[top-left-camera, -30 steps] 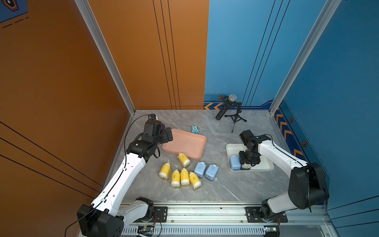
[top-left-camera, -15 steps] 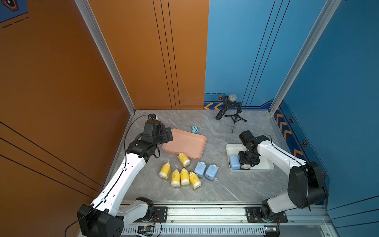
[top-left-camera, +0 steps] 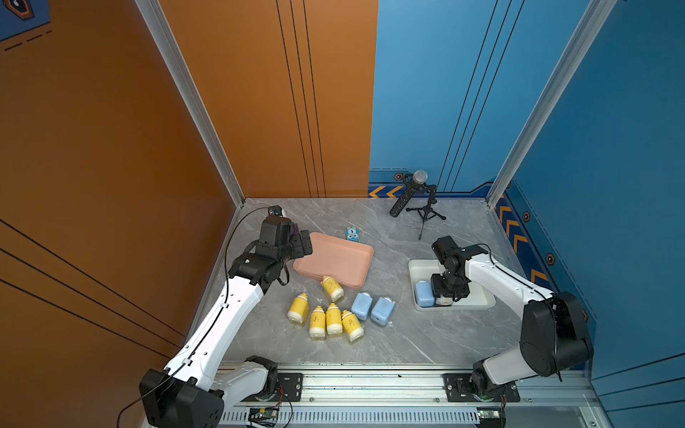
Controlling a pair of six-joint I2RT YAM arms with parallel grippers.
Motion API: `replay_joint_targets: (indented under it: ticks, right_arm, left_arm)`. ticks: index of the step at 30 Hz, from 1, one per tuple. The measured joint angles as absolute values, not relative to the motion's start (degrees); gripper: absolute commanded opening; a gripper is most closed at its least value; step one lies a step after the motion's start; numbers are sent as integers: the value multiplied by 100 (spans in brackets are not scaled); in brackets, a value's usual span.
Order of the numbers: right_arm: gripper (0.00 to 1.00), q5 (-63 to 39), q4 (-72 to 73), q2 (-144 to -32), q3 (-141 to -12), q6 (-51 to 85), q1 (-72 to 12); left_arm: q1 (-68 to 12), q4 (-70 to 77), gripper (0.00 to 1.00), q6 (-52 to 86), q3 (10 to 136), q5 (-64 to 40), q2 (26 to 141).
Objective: Place the pencil sharpeners by color into the storage box
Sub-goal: Place the pencil sharpener in the storage box.
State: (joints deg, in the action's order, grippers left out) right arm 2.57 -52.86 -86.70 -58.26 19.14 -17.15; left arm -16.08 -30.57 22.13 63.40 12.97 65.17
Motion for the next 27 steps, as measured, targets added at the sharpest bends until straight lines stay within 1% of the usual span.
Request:
replay_joint_targets:
  ticks: [15,21,27]
  right_arm:
    - [63,307,-5297,-8635,-5828,1933,-1767]
    - [66,320,-5349,-8624,-5828,1933,-1798]
    - [66,325,-5360,-8501,-5837,1933,-1806]
  left_arm:
    - [-1608,-3057,98,2213,6340,1297,6517]
    - [-1608,-3057,98,2215,6340,1297,6517]
    - [-1608,-3057,98,2215,6340,1297,6517]
